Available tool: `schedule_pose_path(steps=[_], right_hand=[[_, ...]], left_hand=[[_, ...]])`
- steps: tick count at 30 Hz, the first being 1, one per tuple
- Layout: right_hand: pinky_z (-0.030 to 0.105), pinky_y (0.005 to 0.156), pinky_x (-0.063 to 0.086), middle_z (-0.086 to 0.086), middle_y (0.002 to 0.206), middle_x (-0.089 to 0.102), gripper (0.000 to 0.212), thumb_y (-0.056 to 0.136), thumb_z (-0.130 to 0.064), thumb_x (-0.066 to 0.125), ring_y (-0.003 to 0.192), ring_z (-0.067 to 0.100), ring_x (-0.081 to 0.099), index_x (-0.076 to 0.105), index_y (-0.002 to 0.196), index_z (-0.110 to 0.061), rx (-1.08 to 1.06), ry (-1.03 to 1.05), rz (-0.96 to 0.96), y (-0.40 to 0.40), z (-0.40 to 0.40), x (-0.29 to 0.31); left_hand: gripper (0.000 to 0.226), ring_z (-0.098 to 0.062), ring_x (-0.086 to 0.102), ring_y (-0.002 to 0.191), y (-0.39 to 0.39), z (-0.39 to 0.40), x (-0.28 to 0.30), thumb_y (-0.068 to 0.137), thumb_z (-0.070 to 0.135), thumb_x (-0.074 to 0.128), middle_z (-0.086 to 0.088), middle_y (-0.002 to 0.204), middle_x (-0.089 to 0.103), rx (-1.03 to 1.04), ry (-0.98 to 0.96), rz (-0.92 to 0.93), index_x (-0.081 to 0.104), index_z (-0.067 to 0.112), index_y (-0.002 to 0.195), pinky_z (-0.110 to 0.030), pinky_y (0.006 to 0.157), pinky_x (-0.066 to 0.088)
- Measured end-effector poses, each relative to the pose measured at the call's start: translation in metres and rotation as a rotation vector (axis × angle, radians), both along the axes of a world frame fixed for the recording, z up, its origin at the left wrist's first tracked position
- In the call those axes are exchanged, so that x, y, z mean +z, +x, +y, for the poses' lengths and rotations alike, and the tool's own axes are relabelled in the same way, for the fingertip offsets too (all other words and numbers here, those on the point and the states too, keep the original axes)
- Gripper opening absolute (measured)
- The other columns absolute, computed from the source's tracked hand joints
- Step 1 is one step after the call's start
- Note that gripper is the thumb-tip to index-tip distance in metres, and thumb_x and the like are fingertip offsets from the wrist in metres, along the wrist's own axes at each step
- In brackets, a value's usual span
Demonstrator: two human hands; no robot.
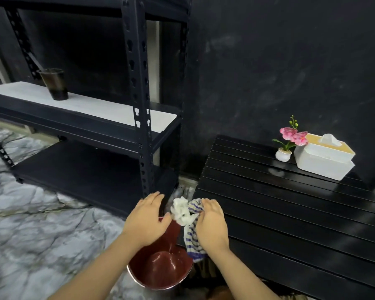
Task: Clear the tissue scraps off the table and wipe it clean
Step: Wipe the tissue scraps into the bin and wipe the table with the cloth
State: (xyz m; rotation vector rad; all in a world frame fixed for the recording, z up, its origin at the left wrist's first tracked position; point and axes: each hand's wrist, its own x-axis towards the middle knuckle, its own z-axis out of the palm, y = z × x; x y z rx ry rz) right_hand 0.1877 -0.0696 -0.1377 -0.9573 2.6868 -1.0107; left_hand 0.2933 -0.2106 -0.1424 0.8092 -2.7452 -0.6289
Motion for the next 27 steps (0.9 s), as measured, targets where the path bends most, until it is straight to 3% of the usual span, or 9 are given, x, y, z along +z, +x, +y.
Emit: schedule_pose_path(steps=[5,9,20,24,27], right_hand=[[0.026,0.113,0.022,0.008,0.145,0.04,0.043,0.093,-0.004,0.036,0.139,0.018,0.025,0.038,0.136,-0.008,0.011,-0.115,-0.062,0.016,-0.034,0.003],[0.021,0.112,0.021,0.007,0.145,0.041,0.041,0.094,-0.005,0.037,0.137,0.016,0.03,0.041,0.135,-0.009,-0.035,-0.182,-0.107,0.009,-0.018,0.004],[0.023,0.118,0.005,0.004,0.154,0.024,0.049,0.095,-0.011,0.034,0.143,0.014,0.013,0.024,0.143,-0.013,-0.054,0.258,0.2,-0.036,0.09,0.002],[0.033,0.114,0.025,-0.002,0.154,0.021,0.049,0.092,-0.013,0.04,0.142,0.019,0.015,0.033,0.14,-0.02,-0.22,0.365,0.279,-0.06,0.132,0.007],[0.028,0.107,0.033,-0.002,0.147,0.035,0.052,0.088,-0.005,0.042,0.135,0.017,0.027,0.034,0.138,-0.018,-0.206,0.361,0.237,-0.076,0.145,0.01]], left_hand=[[0.062,-0.014,0.018,0.143,0.011,-0.008,0.003,0.091,0.041,0.042,-0.002,0.155,0.025,0.05,0.014,0.005,0.026,0.016,0.146,-0.031,0.119,0.013],[0.062,-0.014,0.02,0.143,-0.002,0.012,0.002,0.091,0.041,0.042,0.0,0.155,0.025,0.016,0.02,0.023,0.026,0.018,0.146,-0.03,0.119,0.015],[0.063,-0.014,0.009,0.146,-0.079,0.091,-0.001,0.092,0.043,0.037,0.0,0.158,0.016,-0.181,-0.024,-0.031,0.018,0.019,0.147,-0.033,0.118,0.005],[0.065,-0.016,0.004,0.146,-0.088,0.1,-0.005,0.092,0.049,0.034,0.0,0.159,0.011,-0.176,-0.041,-0.066,0.016,0.022,0.148,-0.035,0.119,0.003],[0.065,-0.015,0.002,0.147,-0.089,0.103,-0.009,0.091,0.052,0.032,0.001,0.159,0.009,-0.169,-0.082,-0.065,0.016,0.025,0.148,-0.035,0.119,0.002]])
